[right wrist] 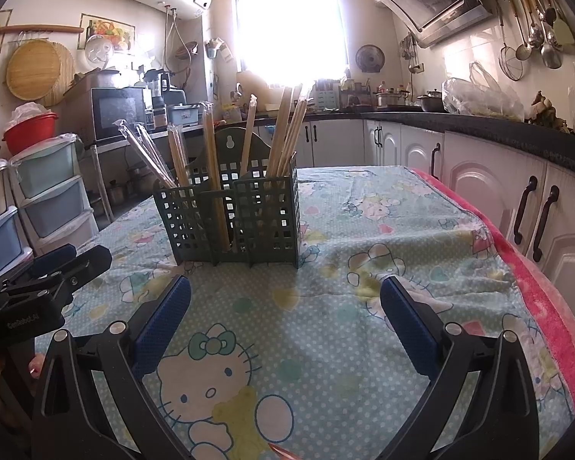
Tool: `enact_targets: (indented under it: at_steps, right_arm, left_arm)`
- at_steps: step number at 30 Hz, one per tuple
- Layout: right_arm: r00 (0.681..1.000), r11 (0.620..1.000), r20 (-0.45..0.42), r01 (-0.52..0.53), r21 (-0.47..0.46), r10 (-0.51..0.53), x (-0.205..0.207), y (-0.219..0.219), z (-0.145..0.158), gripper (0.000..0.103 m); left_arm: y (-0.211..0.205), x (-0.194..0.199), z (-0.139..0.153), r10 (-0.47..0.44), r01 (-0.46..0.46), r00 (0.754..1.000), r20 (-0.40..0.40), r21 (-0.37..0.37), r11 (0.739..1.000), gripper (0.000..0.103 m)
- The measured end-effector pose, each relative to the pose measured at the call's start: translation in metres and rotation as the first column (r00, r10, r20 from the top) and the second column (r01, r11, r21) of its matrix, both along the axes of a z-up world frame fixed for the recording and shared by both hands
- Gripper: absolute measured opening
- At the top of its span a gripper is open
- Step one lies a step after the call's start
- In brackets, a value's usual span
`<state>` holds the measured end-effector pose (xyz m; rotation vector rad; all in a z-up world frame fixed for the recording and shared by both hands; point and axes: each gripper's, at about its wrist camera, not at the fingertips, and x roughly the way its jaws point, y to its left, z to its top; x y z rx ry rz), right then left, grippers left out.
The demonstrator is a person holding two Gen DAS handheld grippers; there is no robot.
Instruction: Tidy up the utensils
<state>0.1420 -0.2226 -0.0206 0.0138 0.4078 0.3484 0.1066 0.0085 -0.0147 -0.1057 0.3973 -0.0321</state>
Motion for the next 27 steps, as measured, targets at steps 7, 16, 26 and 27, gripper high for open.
enact_targets:
  at_steps: [7, 16, 26, 27]
  right_arm:
    - [1.000, 1.000, -0.001, -0.001, 0.000, 0.001, 0.0001, 0.0001, 0.0000, 0.096]
    - [1.000, 1.000, -0.001, -0.001, 0.000, 0.001, -0.0001, 0.0007, -0.0004, 0.096]
    - [1.000, 1.000, -0.003, -0.001, 0.000, 0.001, 0.0000, 0.0014, -0.0023, 0.096]
    - [1.000, 1.000, -0.004, -0.002, 0.000, 0.002, 0.0001, 0.0014, -0.0023, 0.096]
  left_arm:
    - [-0.0001, -0.0002, 0.0002, 0.000, 0.000, 1.000, 0.001, 0.001, 1.000, 0.092]
    - [0.0003, -0.0001, 0.0001, -0.001, 0.001, 1.000, 0.001, 0.000, 1.000, 0.092]
    - [0.0000, 0.0002, -0.0003, 0.000, 0.000, 1.000, 0.000, 0.000, 1.000, 0.092]
    - [-0.0002, 0.0004, -0.0005, 0.000, 0.000, 1.000, 0.000, 0.001, 1.000, 0.092]
